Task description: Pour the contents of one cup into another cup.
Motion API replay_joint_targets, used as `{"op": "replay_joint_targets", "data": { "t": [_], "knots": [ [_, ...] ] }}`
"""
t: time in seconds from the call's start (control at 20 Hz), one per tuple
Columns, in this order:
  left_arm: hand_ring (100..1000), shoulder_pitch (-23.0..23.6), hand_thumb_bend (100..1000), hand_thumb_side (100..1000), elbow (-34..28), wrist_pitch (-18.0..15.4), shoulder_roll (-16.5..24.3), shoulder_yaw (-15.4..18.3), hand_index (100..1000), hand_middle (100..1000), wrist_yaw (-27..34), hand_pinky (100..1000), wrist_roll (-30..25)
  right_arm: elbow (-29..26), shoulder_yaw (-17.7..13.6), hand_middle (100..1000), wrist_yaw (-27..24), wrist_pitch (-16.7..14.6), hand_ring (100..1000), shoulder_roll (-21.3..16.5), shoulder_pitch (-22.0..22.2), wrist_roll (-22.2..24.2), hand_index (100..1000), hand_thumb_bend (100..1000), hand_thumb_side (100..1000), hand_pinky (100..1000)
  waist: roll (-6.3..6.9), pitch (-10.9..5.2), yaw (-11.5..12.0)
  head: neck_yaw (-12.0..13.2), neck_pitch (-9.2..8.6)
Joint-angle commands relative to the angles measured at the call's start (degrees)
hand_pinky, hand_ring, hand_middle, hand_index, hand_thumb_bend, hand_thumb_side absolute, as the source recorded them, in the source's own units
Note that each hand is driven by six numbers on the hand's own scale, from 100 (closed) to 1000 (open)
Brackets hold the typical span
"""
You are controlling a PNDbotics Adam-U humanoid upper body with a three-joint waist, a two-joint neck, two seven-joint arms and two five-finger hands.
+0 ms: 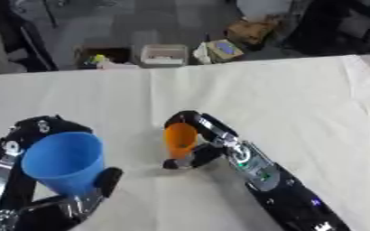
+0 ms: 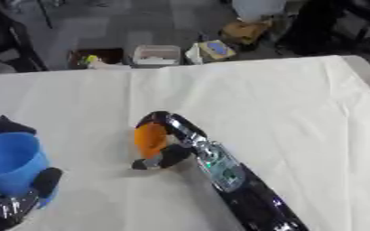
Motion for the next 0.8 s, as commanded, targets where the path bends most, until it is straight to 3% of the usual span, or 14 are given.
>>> {"op": "replay_joint_targets", "data": {
  "t": [0.05,0.35,0.5,0.65,0.8],
  "knots": [
    [100,-0.94,355,100,-1.26,0.13,0.02,0.08,495,103,0.29,100,0.01,0.40,0.09,570,1.19,-0.30,502,-0.05,-1.25,-0.20,575,618,100,398,0.17,-0.94,0.13,-0.10,-0.64],
    [100,-0.97,356,100,-1.26,0.19,-0.29,-0.16,495,103,0.39,100,-0.04,1.96,0.12,509,2.54,-0.43,435,0.23,-1.74,-0.90,518,568,100,367,0.42,-0.81,0.40,-0.36,-0.76],
    [100,-0.99,354,100,-1.26,0.21,-0.36,-0.19,495,103,0.40,100,-0.01,2.27,-0.02,454,2.87,-0.61,360,0.30,-1.91,-1.50,462,503,100,327,0.46,-0.79,0.46,-0.41,-0.76],
    [100,-1.06,353,100,-1.26,0.23,-0.41,-0.20,495,103,0.49,100,0.07,2.36,-0.20,397,2.83,-0.54,299,0.24,-2.02,-2.46,412,415,100,285,0.38,-0.81,0.52,-0.40,-0.85],
    [100,-1.16,349,100,-1.26,0.20,-0.42,-0.24,496,104,0.56,100,0.03,2.41,-0.22,347,2.63,-0.27,246,0.23,-1.98,-3.04,367,267,100,245,0.31,-0.85,0.54,-0.40,-0.93]
  ]
}}
